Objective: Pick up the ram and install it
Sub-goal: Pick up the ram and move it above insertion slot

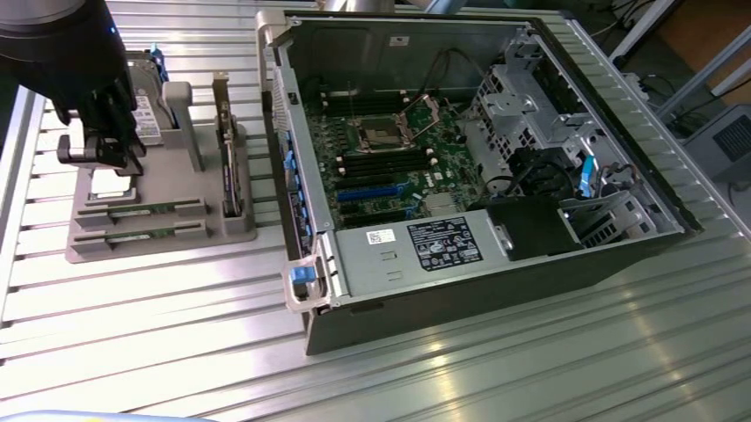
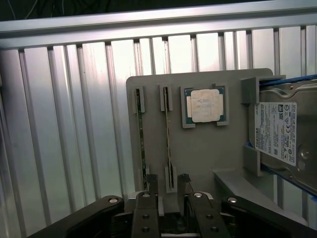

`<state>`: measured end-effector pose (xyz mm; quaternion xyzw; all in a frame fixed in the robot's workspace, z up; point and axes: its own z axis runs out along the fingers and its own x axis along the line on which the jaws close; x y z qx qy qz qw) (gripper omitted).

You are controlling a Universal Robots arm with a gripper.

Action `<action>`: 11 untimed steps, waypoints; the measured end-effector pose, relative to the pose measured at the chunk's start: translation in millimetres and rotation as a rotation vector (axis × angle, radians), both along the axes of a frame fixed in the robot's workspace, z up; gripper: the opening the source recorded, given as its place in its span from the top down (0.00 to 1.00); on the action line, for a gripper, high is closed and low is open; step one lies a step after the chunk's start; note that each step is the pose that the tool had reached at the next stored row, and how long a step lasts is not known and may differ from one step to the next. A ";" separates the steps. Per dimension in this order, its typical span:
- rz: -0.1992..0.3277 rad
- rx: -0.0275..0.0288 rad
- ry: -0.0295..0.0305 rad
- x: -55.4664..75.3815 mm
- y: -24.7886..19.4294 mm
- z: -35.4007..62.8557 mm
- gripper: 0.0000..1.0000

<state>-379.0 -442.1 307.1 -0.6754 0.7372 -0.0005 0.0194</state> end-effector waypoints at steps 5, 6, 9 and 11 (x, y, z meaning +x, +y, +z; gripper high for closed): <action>0.000 0.0000 0.0000 0.0 0.0 -1.1 0.70; 0.000 0.0000 0.0000 0.0 0.0 -1.4 0.70; 0.000 0.0000 0.0000 0.0 0.0 -2.4 0.70; 0.000 0.0000 0.0000 0.0 0.0 -2.8 0.70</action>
